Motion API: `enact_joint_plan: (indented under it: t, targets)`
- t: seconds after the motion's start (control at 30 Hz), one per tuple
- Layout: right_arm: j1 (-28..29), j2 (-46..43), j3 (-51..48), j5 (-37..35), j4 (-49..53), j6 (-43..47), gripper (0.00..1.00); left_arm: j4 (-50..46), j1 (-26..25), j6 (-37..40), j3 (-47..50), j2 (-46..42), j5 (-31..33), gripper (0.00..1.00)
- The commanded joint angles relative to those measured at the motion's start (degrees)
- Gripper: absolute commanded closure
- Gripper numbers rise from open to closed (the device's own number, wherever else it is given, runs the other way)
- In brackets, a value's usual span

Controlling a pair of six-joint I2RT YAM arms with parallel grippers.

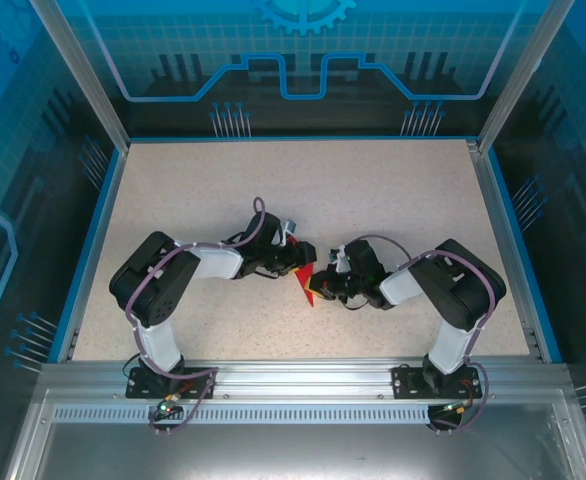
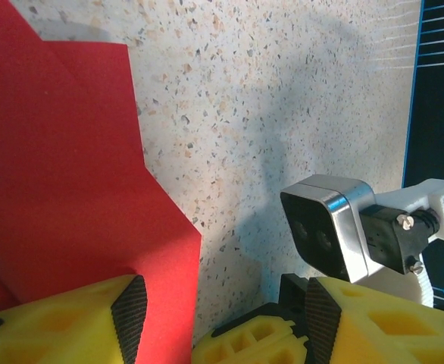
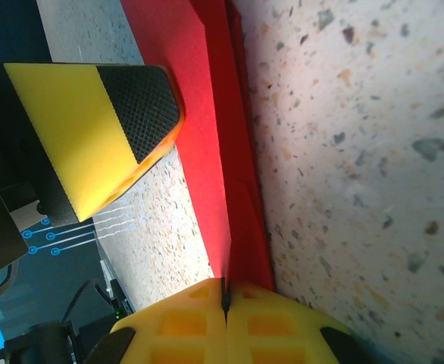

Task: Fold a paper plane with a square sheet of paper (pick it up from the middle)
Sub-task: Fold the wing for the fifth time at the center of the table.

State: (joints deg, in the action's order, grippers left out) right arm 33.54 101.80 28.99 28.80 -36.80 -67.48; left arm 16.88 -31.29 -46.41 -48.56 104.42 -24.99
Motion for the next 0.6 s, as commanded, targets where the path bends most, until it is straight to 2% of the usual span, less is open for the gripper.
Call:
enact_joint_plan:
  t: [0.0,0.23,0.33,0.57]
  targets:
    - [-0.9,0.1,0.0,-0.1,6.3,1.7,0.94,-3.6,0.4,-0.2,-2.0,1.9,2.7,0.4]
    - [0.8,-7.8,4.2,-5.3,23.2,13.9,0.83,-4.2,0.7,-1.9,-1.9,3.2,3.1,0.41]
    - [2.2,-11.3,5.8,-9.5,29.8,18.8,0.75,-4.7,0.7,-1.8,-2.4,3.6,2.9,0.41]
    - [5.1,-10.6,10.9,-14.3,38.1,24.4,0.56,-5.1,0.7,-2.1,-2.7,3.6,2.8,0.41]
